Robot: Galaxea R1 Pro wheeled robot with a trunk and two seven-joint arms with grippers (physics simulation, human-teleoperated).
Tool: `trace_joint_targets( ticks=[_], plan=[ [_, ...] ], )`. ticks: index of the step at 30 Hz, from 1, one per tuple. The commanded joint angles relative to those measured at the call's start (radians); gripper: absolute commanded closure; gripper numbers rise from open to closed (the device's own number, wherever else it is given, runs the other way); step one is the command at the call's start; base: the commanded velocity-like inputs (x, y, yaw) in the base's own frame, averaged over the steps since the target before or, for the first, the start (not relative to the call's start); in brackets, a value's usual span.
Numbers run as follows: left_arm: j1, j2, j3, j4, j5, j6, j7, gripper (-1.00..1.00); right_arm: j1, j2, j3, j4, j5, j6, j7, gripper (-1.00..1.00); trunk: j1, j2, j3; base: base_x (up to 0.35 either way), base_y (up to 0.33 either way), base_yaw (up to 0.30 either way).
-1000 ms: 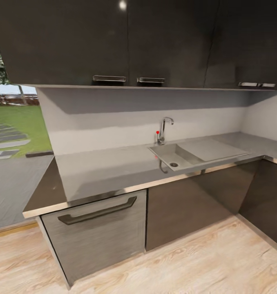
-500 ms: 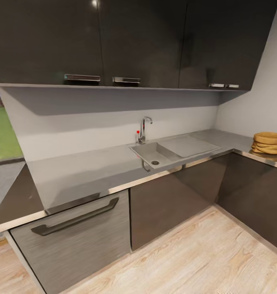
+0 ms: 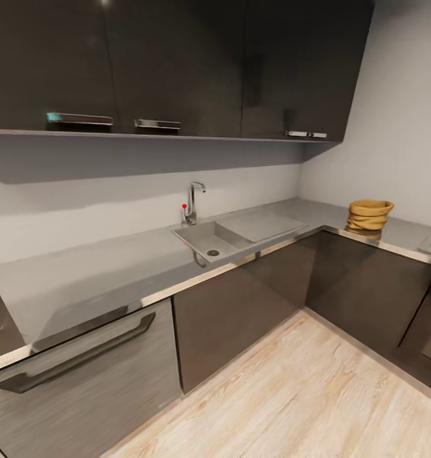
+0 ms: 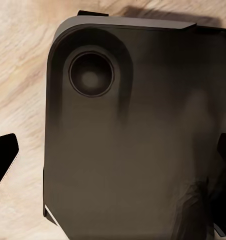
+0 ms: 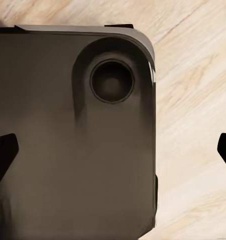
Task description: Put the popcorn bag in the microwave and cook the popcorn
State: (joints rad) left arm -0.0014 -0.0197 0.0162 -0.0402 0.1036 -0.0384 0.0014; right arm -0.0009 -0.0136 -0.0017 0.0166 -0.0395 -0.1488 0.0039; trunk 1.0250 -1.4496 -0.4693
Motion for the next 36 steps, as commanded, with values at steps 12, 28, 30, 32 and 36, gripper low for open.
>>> trace_joint_targets(
  ticks=[12, 28, 30, 32, 36],
  plan=[
    [0.0, 0.0, 0.001, 0.0, 0.01, -0.003, 0.0, -1.0, -0.001, 0.001, 0.0, 0.002, -0.006, -0.006, 0.0, -1.0, 0.0, 0.0, -0.001, 0.0, 0.0, -0.298],
    [0.0, -0.002, 0.0, 0.0, 0.01, -0.002, -0.001, -1.0, -0.001, 0.001, 0.0, 0.002, -0.006, -0.006, 0.0, -1.0, 0.0, 0.0, -0.001, 0.0, 0.0, -0.298],
    [0.0, -0.002, 0.0, 0.0, 0.01, -0.002, -0.001, -1.0, -0.001, 0.001, 0.0, 0.002, -0.006, -0.006, 0.0, -1.0, 0.0, 0.0, -0.001, 0.0, 0.0, -0.298],
    [0.0, -0.001, 0.0, 0.0, 0.01, -0.002, -0.001, -1.0, -0.001, 0.001, 0.0, 0.002, -0.006, -0.007, -0.001, -1.0, 0.0, 0.0, -0.001, 0.0, 0.0, -0.298],
    [0.0, -0.001, 0.0, 0.0, 0.01, -0.002, -0.001, -1.0, -0.001, 0.003, 0.0, 0.002, -0.006, -0.008, -0.001, -1.0, 0.0, 0.0, -0.001, 0.0, 0.0, -0.298]
  ],
)
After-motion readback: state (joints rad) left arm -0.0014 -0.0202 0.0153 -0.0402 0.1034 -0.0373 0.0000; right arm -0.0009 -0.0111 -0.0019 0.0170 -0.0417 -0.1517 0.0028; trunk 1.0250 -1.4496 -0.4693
